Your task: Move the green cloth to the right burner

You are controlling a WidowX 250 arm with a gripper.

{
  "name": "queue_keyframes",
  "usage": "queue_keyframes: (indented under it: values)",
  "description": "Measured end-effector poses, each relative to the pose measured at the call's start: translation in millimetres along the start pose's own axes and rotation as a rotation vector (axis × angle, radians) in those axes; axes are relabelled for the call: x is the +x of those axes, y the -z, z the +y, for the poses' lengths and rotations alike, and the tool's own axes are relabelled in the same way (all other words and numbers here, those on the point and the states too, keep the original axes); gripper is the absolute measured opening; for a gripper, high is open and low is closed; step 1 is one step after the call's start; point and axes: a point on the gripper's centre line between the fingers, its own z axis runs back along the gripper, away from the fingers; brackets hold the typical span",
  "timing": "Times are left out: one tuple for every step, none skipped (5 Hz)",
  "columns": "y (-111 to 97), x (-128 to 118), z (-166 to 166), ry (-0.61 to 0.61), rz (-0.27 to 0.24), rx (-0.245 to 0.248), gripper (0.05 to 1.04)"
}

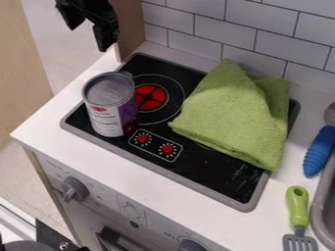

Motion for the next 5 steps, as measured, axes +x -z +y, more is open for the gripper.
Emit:
queue_keyframes:
  values:
    - [7.8,-5.3,-4.8,-0.003,0.031,-0.019,0.995]
    - [3.7,1.2,-24.3,0.01,0.074,-0.039,0.995]
    - [-9.8,16.4,-51.5,-0.008,0.012,-0.034,0.995]
    - [-41.7,27.1,-62.7,-0.071,-0.098,-0.058,0.995]
    - [-47.6,26.4,-97.4,-0.073,-0.048,-0.134,0.995]
